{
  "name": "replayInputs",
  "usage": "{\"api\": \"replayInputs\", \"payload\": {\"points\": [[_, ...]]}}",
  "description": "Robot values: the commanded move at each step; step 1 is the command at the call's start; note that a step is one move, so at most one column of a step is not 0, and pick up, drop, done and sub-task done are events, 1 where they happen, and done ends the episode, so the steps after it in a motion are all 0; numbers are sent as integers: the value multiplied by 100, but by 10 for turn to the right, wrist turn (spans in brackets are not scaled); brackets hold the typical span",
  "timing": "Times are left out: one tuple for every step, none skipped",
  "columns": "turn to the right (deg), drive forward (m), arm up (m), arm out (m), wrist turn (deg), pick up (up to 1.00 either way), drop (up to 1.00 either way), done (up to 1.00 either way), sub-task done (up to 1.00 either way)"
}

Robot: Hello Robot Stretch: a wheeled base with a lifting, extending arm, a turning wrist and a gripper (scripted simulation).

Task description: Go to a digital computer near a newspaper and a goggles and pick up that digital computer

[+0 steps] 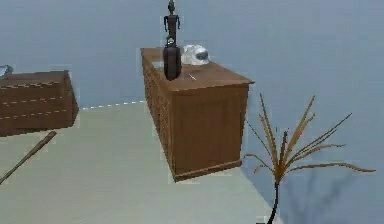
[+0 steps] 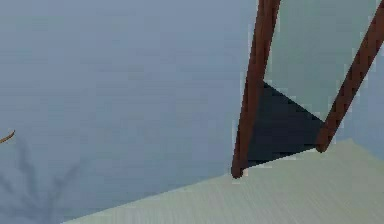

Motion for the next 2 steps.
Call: {"api": "replayInputs", "payload": {"points": [[-450, 0, 0, 0, 0, 0, 0, 0, 0], [-330, 0, 0, 0, 0, 0, 0, 0, 0]]}}
